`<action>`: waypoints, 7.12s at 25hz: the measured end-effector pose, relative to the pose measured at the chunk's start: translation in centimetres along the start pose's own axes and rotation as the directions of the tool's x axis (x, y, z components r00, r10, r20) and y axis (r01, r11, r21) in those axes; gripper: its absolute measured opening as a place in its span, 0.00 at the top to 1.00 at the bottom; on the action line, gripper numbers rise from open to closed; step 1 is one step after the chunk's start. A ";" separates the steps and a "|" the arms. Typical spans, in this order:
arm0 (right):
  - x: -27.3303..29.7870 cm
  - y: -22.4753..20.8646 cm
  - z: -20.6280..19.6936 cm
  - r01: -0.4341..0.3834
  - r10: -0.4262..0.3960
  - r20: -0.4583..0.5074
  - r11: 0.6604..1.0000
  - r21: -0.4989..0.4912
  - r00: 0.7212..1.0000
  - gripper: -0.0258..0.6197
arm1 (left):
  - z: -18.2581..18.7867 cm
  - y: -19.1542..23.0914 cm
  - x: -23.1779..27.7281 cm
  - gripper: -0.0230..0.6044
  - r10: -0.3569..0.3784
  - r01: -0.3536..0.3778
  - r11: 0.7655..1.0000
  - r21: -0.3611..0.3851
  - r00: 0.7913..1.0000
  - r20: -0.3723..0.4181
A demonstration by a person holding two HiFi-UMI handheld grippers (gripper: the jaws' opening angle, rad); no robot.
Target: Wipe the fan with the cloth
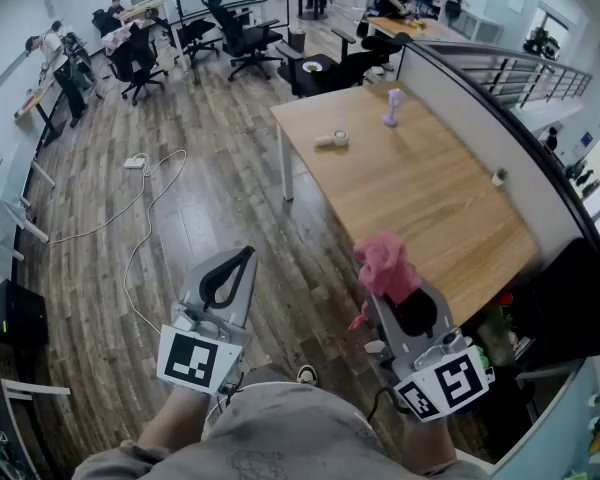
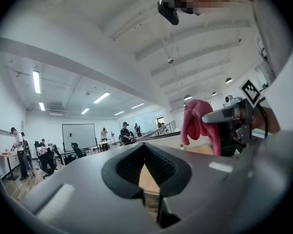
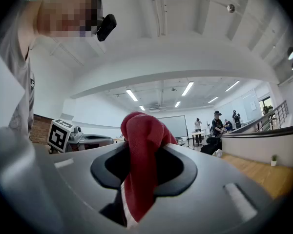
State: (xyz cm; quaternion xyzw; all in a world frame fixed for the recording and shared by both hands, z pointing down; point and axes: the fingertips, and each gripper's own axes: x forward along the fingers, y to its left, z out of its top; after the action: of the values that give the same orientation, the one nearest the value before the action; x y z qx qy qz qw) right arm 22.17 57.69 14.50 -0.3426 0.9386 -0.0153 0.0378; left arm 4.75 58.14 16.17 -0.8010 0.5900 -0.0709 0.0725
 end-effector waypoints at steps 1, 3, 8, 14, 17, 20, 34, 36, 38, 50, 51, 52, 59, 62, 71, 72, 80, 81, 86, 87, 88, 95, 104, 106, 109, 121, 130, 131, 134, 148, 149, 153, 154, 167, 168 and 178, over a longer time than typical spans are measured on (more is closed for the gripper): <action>0.0 -0.1 -0.2 -0.001 0.001 -0.002 1.000 0.003 1.000 0.77 | -0.2 -0.1 0.0 0.96 -0.004 0.004 1.000 0.002 1.000 -0.001; 0.0 -0.2 -0.6 -0.001 0.002 -0.008 1.000 0.006 1.000 0.77 | -0.5 -0.3 0.2 0.96 -0.011 0.011 1.000 0.004 1.000 -0.002; 0.3 -1.0 -1.2 0.004 -0.004 -0.034 1.000 0.006 0.999 0.77 | -0.5 -1.0 0.9 0.96 -0.024 0.024 1.000 -0.019 1.000 -0.010; 0.4 -2.1 -3.2 0.012 -0.007 -0.086 0.998 0.054 0.996 0.77 | -0.9 -1.8 1.0 0.96 -0.051 0.051 0.999 -0.002 0.998 -0.029; 0.3 -2.5 -3.8 0.011 -0.004 -0.093 0.998 0.069 0.996 0.77 | -1.6 -1.9 1.7 0.68 -0.054 0.053 0.998 -0.033 0.997 -0.046; 0.4 -3.1 -4.0 0.013 -0.006 -0.102 0.997 0.071 0.995 0.77 | -1.8 -1.9 2.5 0.46 -0.050 0.048 0.998 -0.051 0.998 -0.045; 8.5 -7.6 -5.6 0.032 -0.021 -0.126 0.996 0.084 0.992 0.76 | -4.1 5.0 8.3 0.46 0.006 -0.008 0.999 -0.053 0.999 -0.042; 10.4 -8.3 -5.8 0.037 -0.027 -0.129 0.996 0.077 0.991 0.77 | -4.6 6.4 9.8 0.46 0.004 -0.007 0.998 -0.057 0.999 -0.046; 12.2 -9.1 -5.8 0.048 -0.039 -0.131 0.997 0.067 0.991 0.76 | -5.1 7.9 11.5 0.46 -0.003 0.000 0.998 -0.058 0.999 -0.051; 27.1 -16.0 -7.5 0.158 -0.143 -0.211 0.986 0.055 0.967 0.76 | -7.2 19.4 24.7 0.46 -0.112 0.108 0.990 -0.087 0.993 -0.035; 28.5 -16.4 -7.8 0.170 -0.154 -0.218 0.984 0.057 0.964 0.76 | -7.6 20.5 25.8 0.46 -0.126 0.122 0.989 -0.085 0.991 -0.038; 29.9 -16.9 -8.0 0.180 -0.163 -0.224 0.982 0.061 0.961 0.76 | -8.1 21.5 26.9 0.46 -0.139 0.135 0.987 -0.086 0.989 -0.047; 37.1 -20.7 -11.2 0.256 -0.227 -0.290 0.964 0.067 0.930 0.76 | -11.4 27.3 33.8 0.46 -0.196 0.191 0.980 -0.062 0.976 -0.091; 38.9 -22.3 -13.1 0.293 -0.255 -0.324 0.953 0.074 0.911 0.76 | -13.1 28.6 36.0 0.46 -0.218 0.211 0.975 -0.071 0.969 -0.115; 40.8 -27.5 -15.9 0.368 -0.324 -0.364 0.928 0.057 0.873 0.76 | -16.5 29.7 43.3 0.46 -0.284 0.270 0.957 -0.102 0.945 -0.162; 40.9 -28.3 -16.4 0.378 -0.331 -0.366 0.924 0.063 0.870 0.76 | -16.9 29.6 44.1 0.46 -0.293 0.277 0.955 -0.109 0.942 -0.167; 42.9 -35.9 -20.3 0.429 -0.361 -0.400 0.899 0.091 0.842 0.76 | -21.8 27.5 52.3 0.46 -0.355 0.331 0.934 -0.134 0.902 -0.247; 43.3 -36.8 -21.0 0.430 -0.358 -0.411 0.898 0.096 0.839 0.76 | -22.4 27.0 53.4 0.46 -0.368 0.343 0.929 -0.138 0.893 -0.259; 45.8 -41.7 -24.4 0.419 -0.320 -0.465 0.899 0.125 0.826 0.76 | -25.9 24.9 59.2 0.46 -0.423 0.384 0.906 -0.180 0.845 -0.328; 46.3 -42.8 -25.1 0.417 -0.313 -0.474 0.900 0.129 0.823 0.76 | -26.7 24.5 60.3 0.46 -0.433 0.392 0.901 -0.185 0.835 -0.340; 46.9 -43.8 -25.8 0.413 -0.306 -0.484 0.902 0.130 0.820 0.76 | -27.6 24.0 61.4 0.46 -0.442 0.400 0.897 -0.190 0.825 -0.352; 50.7 -49.1 -31.0 0.361 -0.234 -0.556 0.924 0.129 0.797 0.76 | -33.8 21.2 66.8 0.45 -0.509 0.460 0.860 -0.220 0.743 -0.435; 53.9 -52.0 -35.9 0.344 -0.172 -0.591 0.919 0.191 0.788 0.76 | -39.1 18.6 69.7 0.43 -0.578 0.561 0.802 -0.206 0.639 -0.508; 54.4 -52.3 -36.5 0.332 -0.158 -0.600 0.924 0.191 0.784 0.76 | -40.2 18.0 69.8 0.42 -0.584 0.569 0.795 -0.210 0.623 -0.520; 55.4 -52.3 -37.4 0.312 -0.137 -0.611 0.931 0.190 0.780 0.76 | -42.1 17.2 69.8 0.41 -0.584 0.597 0.781 -0.182 0.596 -0.552; 55.4 -52.5 -41.8 0.374 -0.178 -0.668 0.913 0.162 0.723 0.76 | -48.3 15.0 68.6 0.63 -0.617 0.680 0.713 -0.169 0.495 -0.612; 55.4 -52.1 -43.5 0.400 -0.256 -0.693 0.915 0.051 0.674 0.76 | -48.3 14.7 68.9 0.65 -0.623 0.680 0.714 -0.167 0.509 -0.594; 55.5 -52.2 -43.4 0.400 -0.262 -0.691 0.915 0.043 0.674 0.76 | -48.3 14.7 68.9 0.65 -0.623 0.680 0.714 -0.166 0.509 -0.594; 56.0 -52.2 -43.2 0.401 -0.281 -0.689 0.916 0.015 0.668 0.76 | -48.3 14.6 69.0 0.65 -0.623 0.682 0.714 -0.162 0.512 -0.591; 59.8 -45.5 -43.3 0.271 -0.081 -0.660 0.944 0.190 0.747 0.76 | -48.5 14.6 68.9 0.65 -0.627 0.685 0.709 -0.164 0.506 -0.592; 59.8 -45.1 -43.4 0.257 -0.043 -0.655 0.937 0.234 0.754 0.76 | -48.5 14.6 68.9 0.65 -0.626 0.686 0.709 -0.163 0.507 -0.592; 59.7 -43.1 -44.2 0.180 0.076 -0.658 0.933 0.312 0.750 0.76 | -48.6 14.6 68.9 0.65 -0.628 0.687 0.707 -0.166 0.504 -0.593; 59.6 -42.9 -44.2 0.173 0.090 -0.658 0.931 0.322 0.747 0.76 | -48.6 14.6 68.9 0.65 -0.630 0.687 0.707 -0.170 0.502 -0.593; 54.3 -50.7 -43.0 0.438 -0.156 -0.693 0.864 0.250 0.704 0.76 | -48.6 14.6 68.8 0.65 -0.633 0.690 0.703 -0.170 0.499 -0.591; 53.9 -51.7 -43.1 0.471 -0.193 -0.695 0.851 0.233 0.693 0.76 | -48.6 14.6 68.7 0.65 -0.634 0.691 0.703 -0.171 0.499 -0.592; 58.2 -48.7 -42.9 0.418 -0.174 -0.666 0.881 0.224 0.725 0.76 | -48.4 14.6 68.8 0.65 -0.639 0.694 0.698 -0.176 0.492 -0.591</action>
State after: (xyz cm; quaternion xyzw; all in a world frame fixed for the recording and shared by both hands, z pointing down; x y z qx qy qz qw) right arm 5.57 -16.91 56.39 -0.4525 0.8089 -0.3055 -0.2180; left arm 1.66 -13.49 62.61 -0.8929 0.2199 -0.3736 -0.1215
